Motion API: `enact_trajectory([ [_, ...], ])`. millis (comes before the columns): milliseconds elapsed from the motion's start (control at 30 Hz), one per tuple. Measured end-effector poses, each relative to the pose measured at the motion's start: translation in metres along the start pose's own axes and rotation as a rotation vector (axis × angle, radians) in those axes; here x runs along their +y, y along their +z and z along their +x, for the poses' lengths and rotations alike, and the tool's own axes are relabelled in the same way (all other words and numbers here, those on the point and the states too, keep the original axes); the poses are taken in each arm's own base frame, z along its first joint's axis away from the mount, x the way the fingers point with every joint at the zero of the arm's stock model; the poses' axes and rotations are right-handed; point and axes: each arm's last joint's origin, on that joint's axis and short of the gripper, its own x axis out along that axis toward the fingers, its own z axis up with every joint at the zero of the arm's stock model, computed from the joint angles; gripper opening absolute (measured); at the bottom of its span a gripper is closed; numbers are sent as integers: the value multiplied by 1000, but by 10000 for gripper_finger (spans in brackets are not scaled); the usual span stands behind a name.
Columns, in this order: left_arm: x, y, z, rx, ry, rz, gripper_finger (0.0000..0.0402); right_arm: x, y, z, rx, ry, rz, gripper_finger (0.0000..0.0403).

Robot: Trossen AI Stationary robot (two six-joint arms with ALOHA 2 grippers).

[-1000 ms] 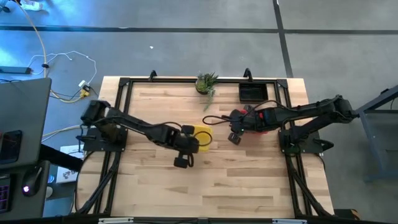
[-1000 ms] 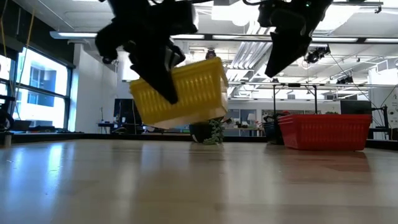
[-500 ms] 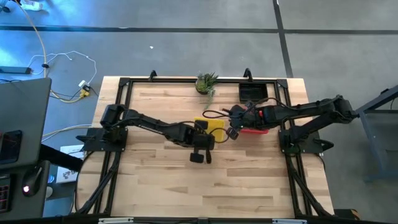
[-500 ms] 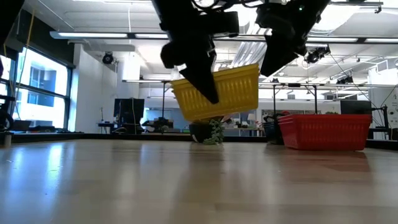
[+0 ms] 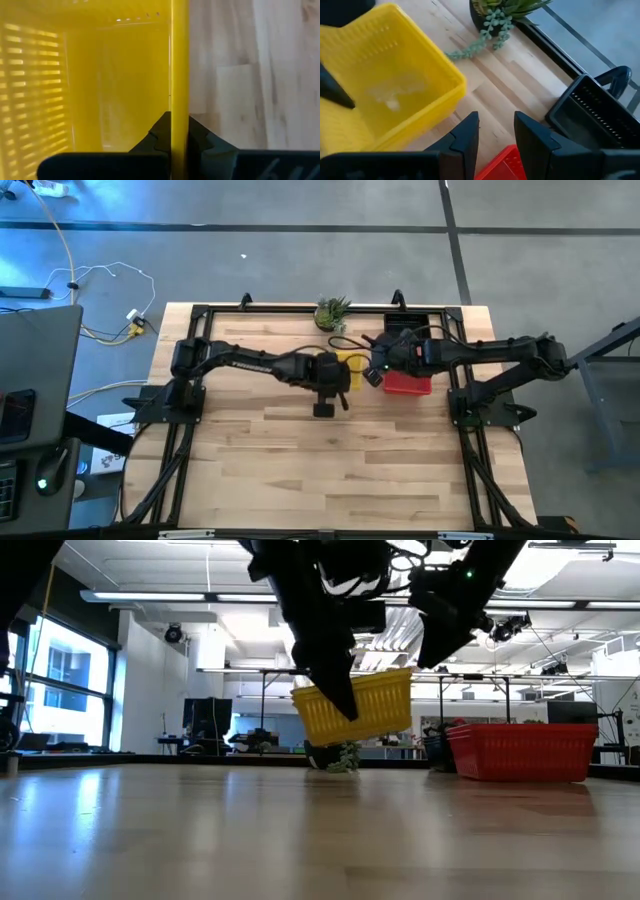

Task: Stack baskets by color
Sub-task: Move the stacked yellow bins to the top middle of the table

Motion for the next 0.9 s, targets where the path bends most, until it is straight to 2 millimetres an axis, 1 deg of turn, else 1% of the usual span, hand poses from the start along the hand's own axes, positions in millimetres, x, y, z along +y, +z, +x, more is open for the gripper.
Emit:
enact_trajectory([
  [100,9,-3,7,10,-12,-23,5,-2,1,1,2,-6,6,110],
  [200,15,-3,12,10,-6,-35,5,-2,1,1,3,-4,1,110],
  [300,13,-7,18,42,-15,-32,5,-2,1,1,4,-3,1,110],
  [367,12,-7,26,37,-15,-29,5,-2,1,1,4,-3,2,110],
  [433,10,-10,31,72,-21,-24,5,-2,1,1,4,-3,-1,110],
  [600,6,-13,44,93,-19,-15,5,-2,1,1,7,1,-2,110],
  [767,6,-13,45,94,-6,-17,8,-2,0,1,18,21,-2,110],
  [900,6,-13,45,93,-25,-19,32,-1,0,1,26,33,5,110],
])
